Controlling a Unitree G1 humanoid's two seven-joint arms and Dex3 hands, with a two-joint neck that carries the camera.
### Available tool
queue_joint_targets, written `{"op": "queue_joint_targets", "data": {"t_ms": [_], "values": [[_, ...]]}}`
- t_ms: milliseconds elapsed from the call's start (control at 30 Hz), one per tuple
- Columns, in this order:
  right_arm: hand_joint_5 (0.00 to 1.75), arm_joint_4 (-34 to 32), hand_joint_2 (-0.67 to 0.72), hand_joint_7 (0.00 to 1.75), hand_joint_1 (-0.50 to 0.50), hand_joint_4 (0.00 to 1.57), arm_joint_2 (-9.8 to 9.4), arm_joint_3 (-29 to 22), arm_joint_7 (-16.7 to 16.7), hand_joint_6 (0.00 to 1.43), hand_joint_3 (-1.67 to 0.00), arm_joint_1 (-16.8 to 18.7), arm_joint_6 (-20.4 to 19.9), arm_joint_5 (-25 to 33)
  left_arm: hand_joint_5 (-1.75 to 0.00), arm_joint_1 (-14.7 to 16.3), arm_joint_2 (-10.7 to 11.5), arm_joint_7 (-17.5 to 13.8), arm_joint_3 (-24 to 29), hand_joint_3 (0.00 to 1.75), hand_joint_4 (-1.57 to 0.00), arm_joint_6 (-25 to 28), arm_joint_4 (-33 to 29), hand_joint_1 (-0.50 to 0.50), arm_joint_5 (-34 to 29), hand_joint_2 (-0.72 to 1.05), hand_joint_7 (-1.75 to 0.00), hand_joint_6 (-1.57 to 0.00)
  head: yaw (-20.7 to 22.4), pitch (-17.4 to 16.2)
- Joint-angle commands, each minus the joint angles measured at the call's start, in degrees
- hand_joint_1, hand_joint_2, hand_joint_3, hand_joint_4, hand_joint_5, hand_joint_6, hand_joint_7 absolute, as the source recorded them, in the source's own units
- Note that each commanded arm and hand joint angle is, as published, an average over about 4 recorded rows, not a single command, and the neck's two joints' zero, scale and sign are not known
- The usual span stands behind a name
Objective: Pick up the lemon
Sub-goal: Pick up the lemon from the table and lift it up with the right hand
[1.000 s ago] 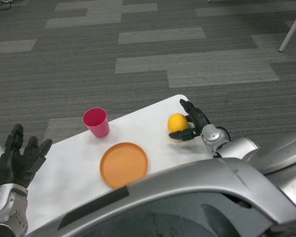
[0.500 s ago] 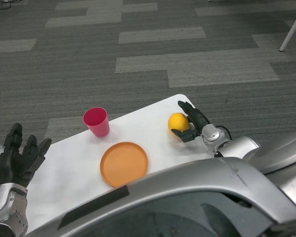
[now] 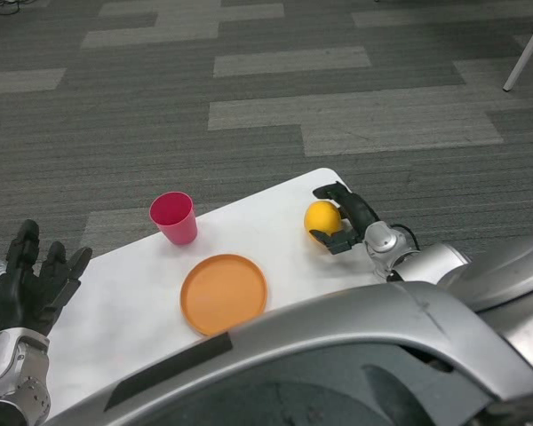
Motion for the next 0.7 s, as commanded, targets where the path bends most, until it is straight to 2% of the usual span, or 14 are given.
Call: {"op": "queue_joint_targets", "data": {"t_ms": [33, 200, 300, 433, 700], "values": [[1.48, 0.0, -0.54, 0.87, -0.29, 0.02, -0.74, -0.3, -0.3, 0.21, -1.27, -0.7, 0.3, 0.6, 0.00, -0.5, 0.7, 0.1, 0.5, 0.09, 0.00, -0.9, -0.3, 0.50, 0.1, 0.69, 0.00, 0.00, 0.1, 0.0], [1.45, 0.0, -0.60, 0.84, -0.29, 0.03, -0.74, -0.5, -0.3, 0.26, -1.19, -0.7, 0.3, 0.7, 0.00, -0.5, 0.7, 0.1, 0.6, 0.09, 0.00, -0.9, -0.3, 0.50, 0.1, 0.69, 0.00, 0.00, 0.0, 0.0], [1.45, 0.0, -0.56, 0.84, -0.29, 0.03, -0.74, -0.7, -0.3, 0.26, -1.19, -0.7, 0.3, 0.7, 0.00, -0.5, 0.7, 0.1, 0.7, 0.09, 0.00, -0.9, -0.3, 0.50, 0.1, 0.69, 0.00, 0.00, 0.1, 0.0], [1.36, -0.1, -0.60, 0.84, -0.29, 0.03, -0.65, -0.8, -0.2, 0.26, -1.15, -0.6, 0.2, 0.7, 0.00, -0.5, 0.7, 0.1, 0.7, 0.09, 0.00, -0.9, -0.3, 0.50, 0.1, 0.69, 0.00, 0.00, 0.2, 0.0], [1.38, -4.0, -0.60, 0.84, -0.29, 0.03, 0.09, -1.4, 0.5, 0.24, -1.11, 0.2, -0.1, 0.7, 0.00, -0.5, 0.7, 0.1, 0.7, 0.09, 0.00, -0.9, -0.3, 0.50, 0.1, 0.69, 0.00, 0.00, 0.1, -0.1]]}}
